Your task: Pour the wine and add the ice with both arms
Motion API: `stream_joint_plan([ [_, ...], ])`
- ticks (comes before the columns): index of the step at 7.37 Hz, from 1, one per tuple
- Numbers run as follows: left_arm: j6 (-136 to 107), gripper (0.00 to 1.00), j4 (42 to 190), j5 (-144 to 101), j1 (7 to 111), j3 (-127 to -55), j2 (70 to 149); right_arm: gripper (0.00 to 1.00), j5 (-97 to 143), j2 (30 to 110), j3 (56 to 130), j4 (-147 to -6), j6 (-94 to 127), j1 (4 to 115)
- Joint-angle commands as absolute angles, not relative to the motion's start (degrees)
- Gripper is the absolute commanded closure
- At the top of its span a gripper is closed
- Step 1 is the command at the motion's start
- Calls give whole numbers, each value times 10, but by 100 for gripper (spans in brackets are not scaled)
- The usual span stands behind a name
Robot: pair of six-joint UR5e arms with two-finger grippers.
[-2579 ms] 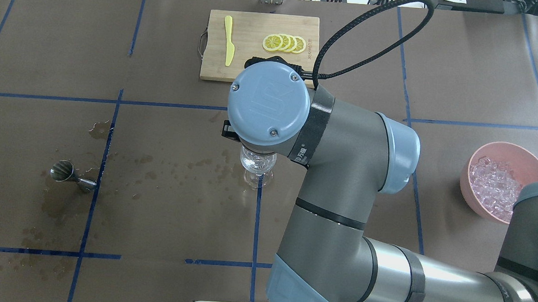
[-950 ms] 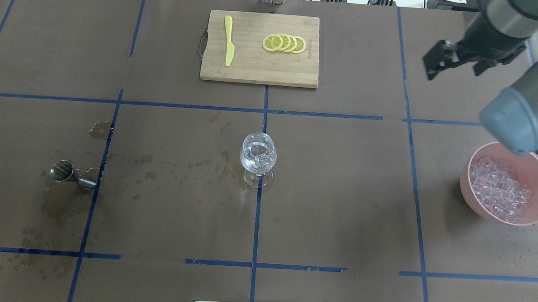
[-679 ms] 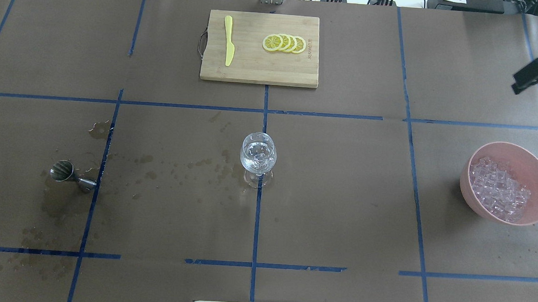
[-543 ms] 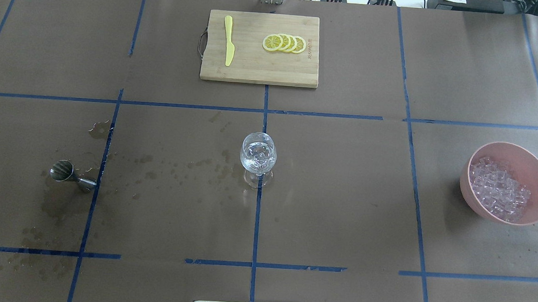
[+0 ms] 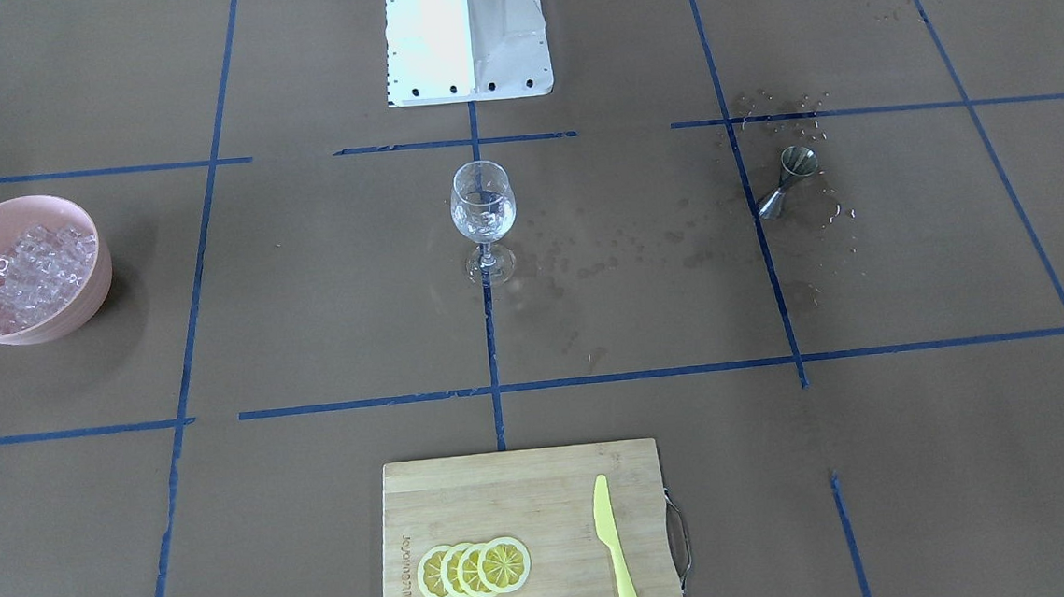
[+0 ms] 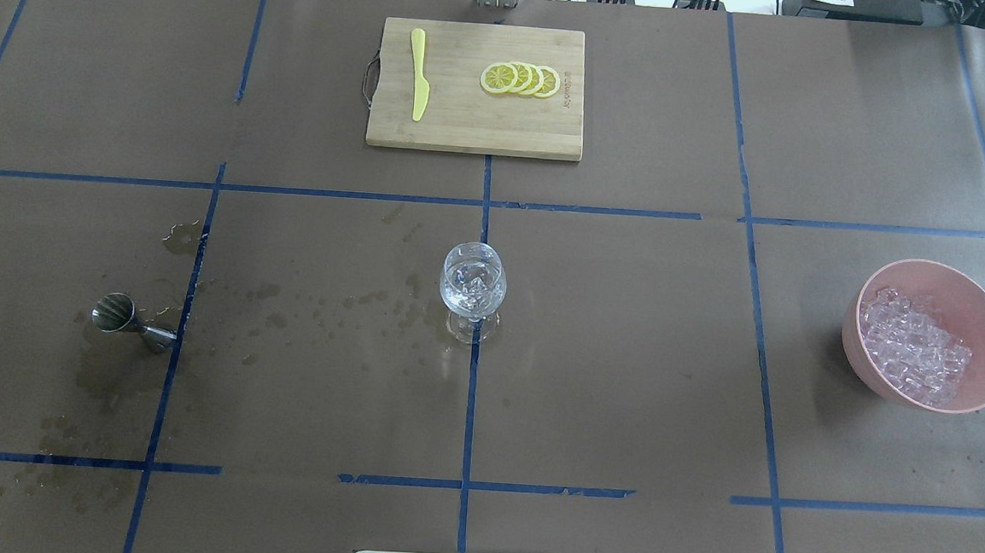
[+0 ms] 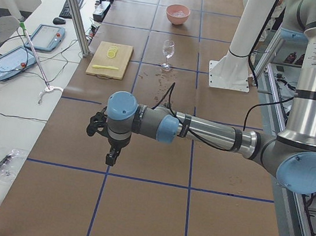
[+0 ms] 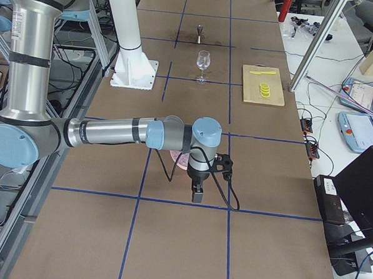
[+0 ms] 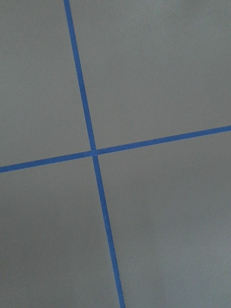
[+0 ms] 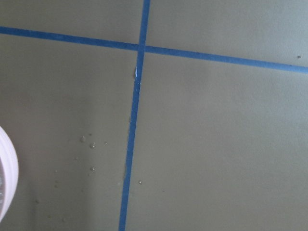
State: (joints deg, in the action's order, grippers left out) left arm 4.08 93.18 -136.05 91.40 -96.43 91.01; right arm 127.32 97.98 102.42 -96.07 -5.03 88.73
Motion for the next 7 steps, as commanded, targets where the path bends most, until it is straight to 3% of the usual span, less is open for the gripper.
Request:
stream_joint_plan([
  [1, 40, 0, 931, -1359, 913, -962, 908, 0, 1301, 1006, 940, -834, -47, 891],
  [6, 40, 0, 932, -1361, 912, -962, 897, 0, 1307, 1015, 950, -804, -55, 893],
  [7, 40, 0, 933, -1361, 912, -962, 889, 0, 1317, 999, 962, -853, -53, 890],
])
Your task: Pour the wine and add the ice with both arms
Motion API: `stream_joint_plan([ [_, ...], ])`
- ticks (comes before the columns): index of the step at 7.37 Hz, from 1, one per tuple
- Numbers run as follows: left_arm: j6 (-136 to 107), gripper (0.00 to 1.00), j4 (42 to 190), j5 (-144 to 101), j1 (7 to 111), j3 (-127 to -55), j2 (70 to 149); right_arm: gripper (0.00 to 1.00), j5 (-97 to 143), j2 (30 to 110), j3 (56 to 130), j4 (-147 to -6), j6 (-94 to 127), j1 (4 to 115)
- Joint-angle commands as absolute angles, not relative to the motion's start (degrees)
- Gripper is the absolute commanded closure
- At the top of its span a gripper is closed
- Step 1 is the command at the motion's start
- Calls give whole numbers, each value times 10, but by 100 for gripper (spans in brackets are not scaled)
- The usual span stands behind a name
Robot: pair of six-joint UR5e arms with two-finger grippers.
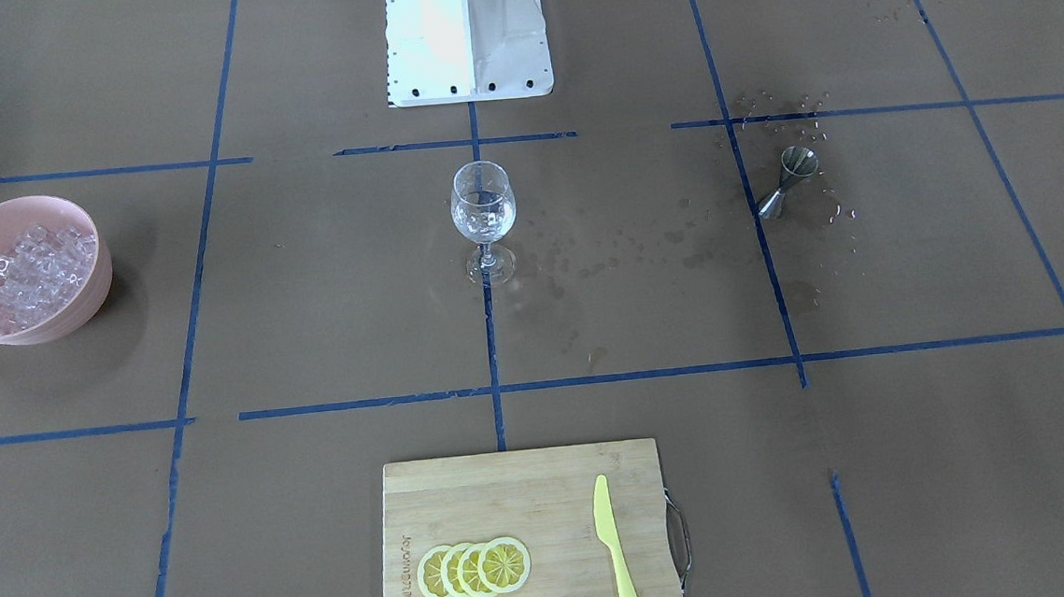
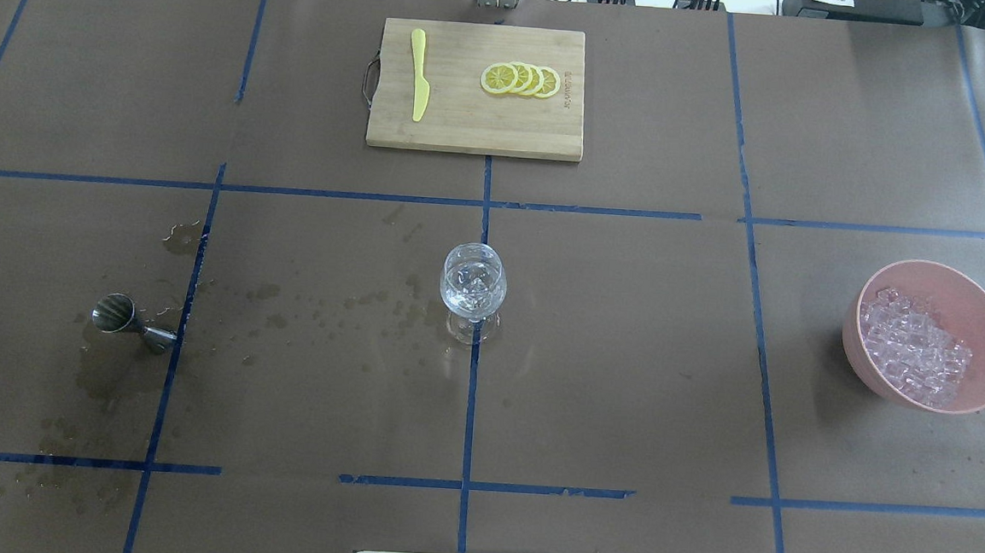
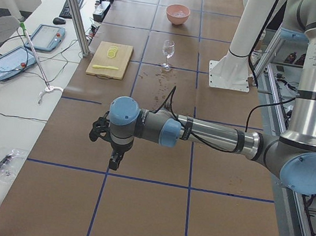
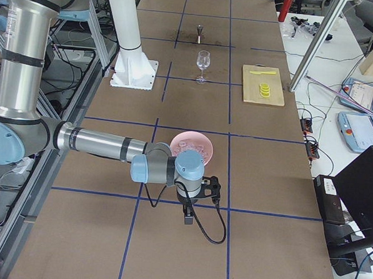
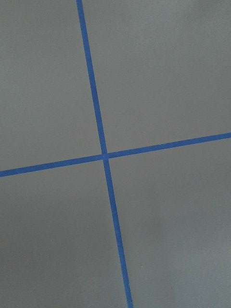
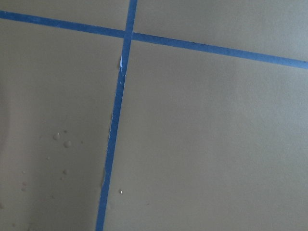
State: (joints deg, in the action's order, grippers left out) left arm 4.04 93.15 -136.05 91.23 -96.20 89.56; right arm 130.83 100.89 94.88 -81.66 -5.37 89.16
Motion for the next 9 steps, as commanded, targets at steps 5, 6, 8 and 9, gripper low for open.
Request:
stream_joint_plan([
  [5, 40, 0, 925, -1361, 913, -965, 870, 0, 1311, 965, 1009, -983, -51, 893],
  [6, 40, 0, 925, -1361, 914, -966, 866, 0, 1313, 966, 1009, -983, -51, 893],
  [8, 41, 0, 925, -1361, 915, -976, 839, 0, 1309, 964, 1008, -984, -55, 893],
  [9, 40, 0, 927, -1359, 918, -1009, 810, 0, 1309, 984, 1006, -985, -56, 893],
])
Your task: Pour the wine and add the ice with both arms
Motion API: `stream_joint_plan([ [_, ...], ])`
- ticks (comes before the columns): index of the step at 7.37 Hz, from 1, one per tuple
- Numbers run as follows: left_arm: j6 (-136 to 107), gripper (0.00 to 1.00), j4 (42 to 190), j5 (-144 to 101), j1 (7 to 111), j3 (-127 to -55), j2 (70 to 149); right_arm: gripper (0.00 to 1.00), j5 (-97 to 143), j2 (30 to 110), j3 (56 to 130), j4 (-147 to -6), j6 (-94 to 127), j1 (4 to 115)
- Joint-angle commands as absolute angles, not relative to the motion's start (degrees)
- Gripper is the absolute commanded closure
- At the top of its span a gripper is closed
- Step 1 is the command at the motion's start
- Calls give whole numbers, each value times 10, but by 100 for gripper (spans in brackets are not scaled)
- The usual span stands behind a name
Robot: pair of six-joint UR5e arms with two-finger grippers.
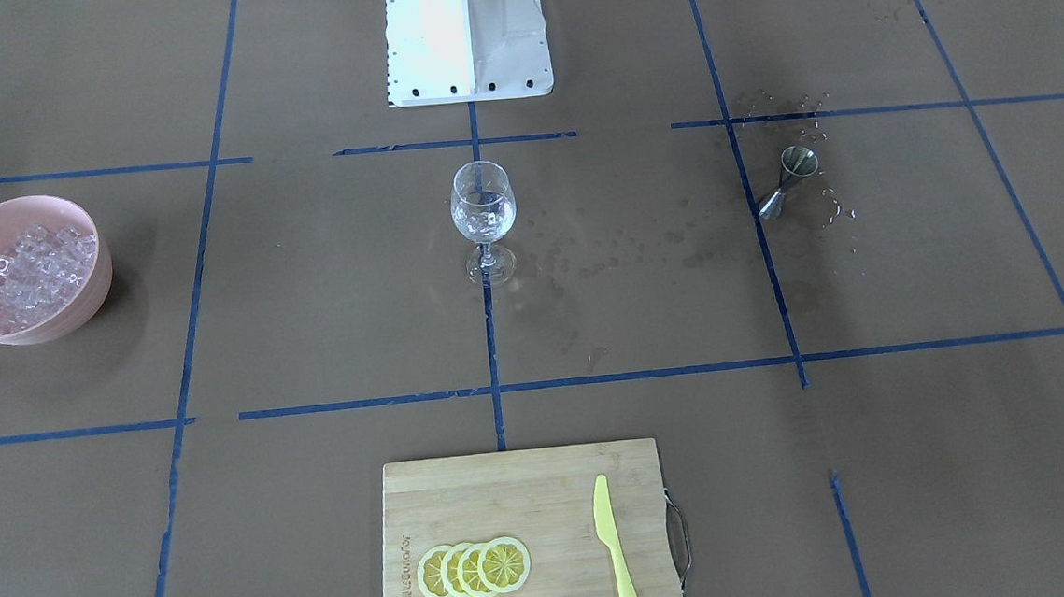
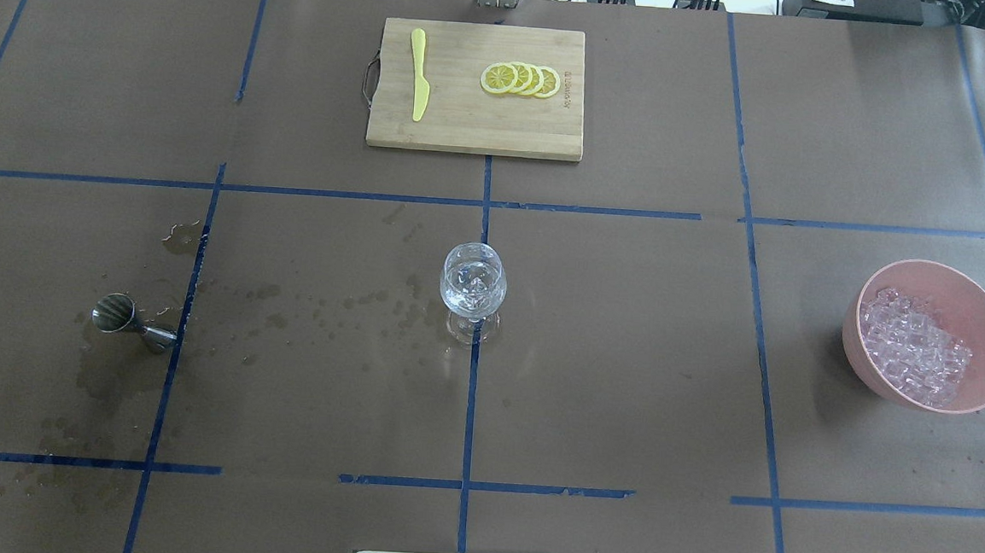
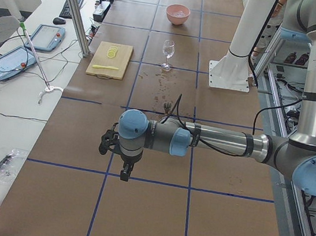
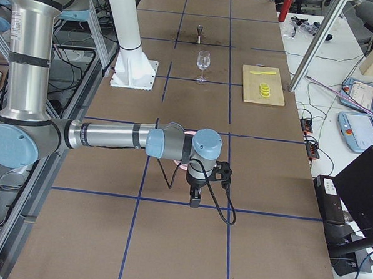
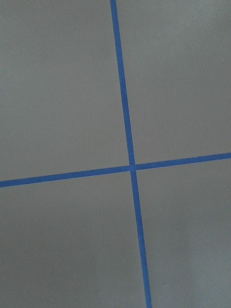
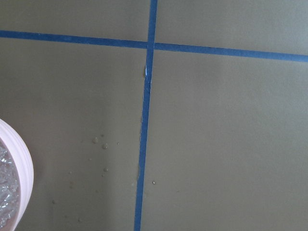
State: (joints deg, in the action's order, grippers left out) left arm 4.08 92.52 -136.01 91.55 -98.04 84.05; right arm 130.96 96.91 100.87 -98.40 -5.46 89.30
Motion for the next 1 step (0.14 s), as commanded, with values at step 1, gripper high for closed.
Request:
stream_joint_plan([
  [1, 41, 0, 929, -1356, 918, -1020, 802, 0, 1311, 992, 999, -983, -56, 893],
])
